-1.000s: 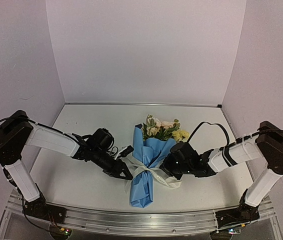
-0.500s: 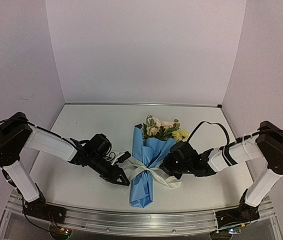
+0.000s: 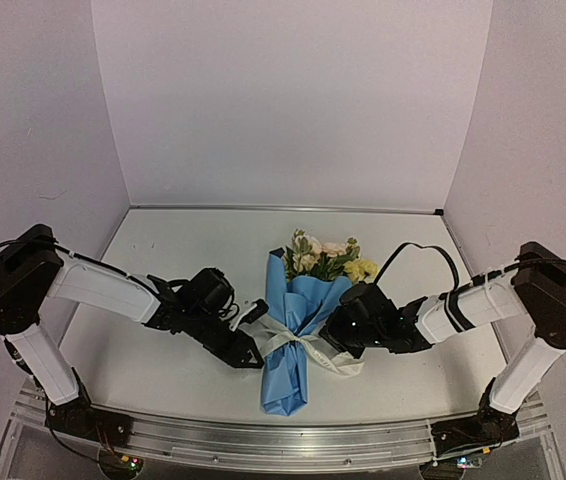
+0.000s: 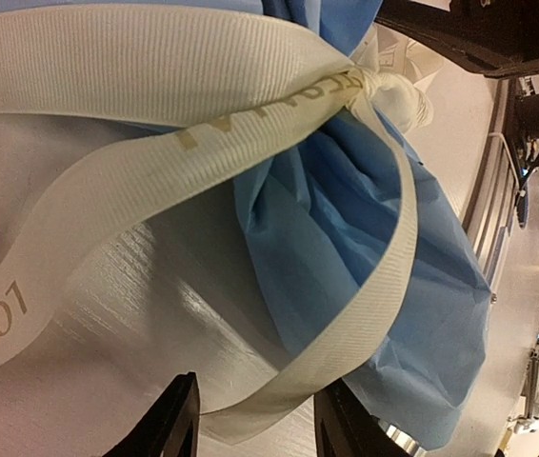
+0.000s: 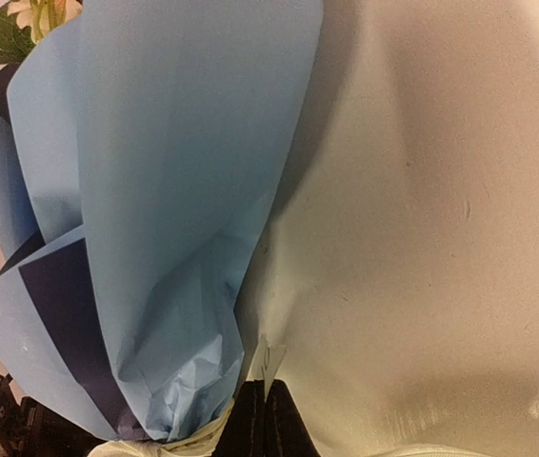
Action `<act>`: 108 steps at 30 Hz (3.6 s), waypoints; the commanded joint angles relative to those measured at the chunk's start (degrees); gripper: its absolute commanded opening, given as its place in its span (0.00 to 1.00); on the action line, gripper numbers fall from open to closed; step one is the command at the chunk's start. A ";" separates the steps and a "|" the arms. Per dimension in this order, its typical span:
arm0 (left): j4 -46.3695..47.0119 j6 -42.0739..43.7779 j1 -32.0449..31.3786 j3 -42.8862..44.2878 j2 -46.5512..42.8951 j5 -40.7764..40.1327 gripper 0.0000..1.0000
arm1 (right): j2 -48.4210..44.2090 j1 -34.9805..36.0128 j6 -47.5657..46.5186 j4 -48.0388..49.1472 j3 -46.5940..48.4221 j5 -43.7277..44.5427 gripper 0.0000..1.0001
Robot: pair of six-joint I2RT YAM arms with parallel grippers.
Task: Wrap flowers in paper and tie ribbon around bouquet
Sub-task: Reset both arms
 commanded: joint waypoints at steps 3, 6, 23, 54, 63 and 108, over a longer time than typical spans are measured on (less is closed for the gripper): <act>-0.51 1.87 -1.62 2.41 0.08 -3.72 0.32 | -0.45 0.16 -1.30 -0.38 0.94 1.37 0.00; -0.16 1.30 -1.65 2.12 -0.19 -4.74 0.15 | -0.73 0.13 -1.33 -0.38 0.54 1.85 0.00; 1.44 -8.83 1.61 -5.40 -4.36 -14.92 0.00 | -6.31 -3.66 -6.22 -7.07 -4.42 6.24 0.00; 3.88 -9.91 4.75 -7.87 -4.74 -10.42 0.00 | -9.69 -8.13 -20.84 -36.84 4.81 18.62 0.00; 3.93 -9.74 5.33 -8.18 -4.90 -10.02 0.00 | -9.69 -8.10 -22.49 -39.27 5.72 20.75 0.00; -5.31 -12.10 18.06 8.87 -20.23 -14.86 1.00 | -25.02 -11.75 -33.97 -44.59 12.17 11.17 0.98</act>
